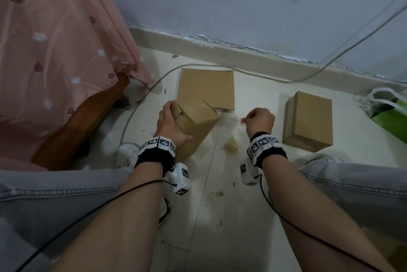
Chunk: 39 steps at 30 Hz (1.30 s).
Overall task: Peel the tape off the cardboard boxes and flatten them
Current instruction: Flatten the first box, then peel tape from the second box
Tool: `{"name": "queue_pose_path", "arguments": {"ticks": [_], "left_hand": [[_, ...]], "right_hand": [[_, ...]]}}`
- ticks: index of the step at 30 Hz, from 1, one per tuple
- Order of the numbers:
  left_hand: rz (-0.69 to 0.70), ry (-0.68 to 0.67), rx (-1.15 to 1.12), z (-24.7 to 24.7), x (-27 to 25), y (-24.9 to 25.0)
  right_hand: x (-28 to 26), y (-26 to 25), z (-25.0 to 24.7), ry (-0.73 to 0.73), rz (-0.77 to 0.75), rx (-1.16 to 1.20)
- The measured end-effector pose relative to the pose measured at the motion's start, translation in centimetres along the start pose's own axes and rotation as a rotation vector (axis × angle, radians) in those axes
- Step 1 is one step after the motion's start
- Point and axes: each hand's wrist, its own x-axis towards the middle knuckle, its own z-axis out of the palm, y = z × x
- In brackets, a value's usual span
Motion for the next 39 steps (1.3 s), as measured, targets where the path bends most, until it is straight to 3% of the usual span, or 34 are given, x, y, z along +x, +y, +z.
{"name": "queue_pose_path", "arguments": {"ticks": [7, 17, 27, 32, 39], "left_hand": [[-0.004, -0.021, -0.001, 0.2, 0.9, 0.1], [0.000, -0.031, 0.025, 0.6, 1.2, 0.4], [0.004, -0.043, 0.030, 0.7, 1.4, 0.5], [0.001, -0.044, 0.022, 0.7, 1.5, 0.5], [0.000, -0.047, 0.013, 0.7, 1.6, 0.4]], "right_hand": [[-0.3, 3.4, 4.3, -0.187, -0.018, -0.297], [-0.1, 5.0, 6.9, -0.409, -0.017, -0.433], [1.4, 5.6, 7.6, -0.349, -0.006, -0.242], [0.7, 5.7, 8.1, -0.241, -0.004, -0.191], [0.6, 6.0, 9.1, -0.390, 0.020, -0.270]]}}
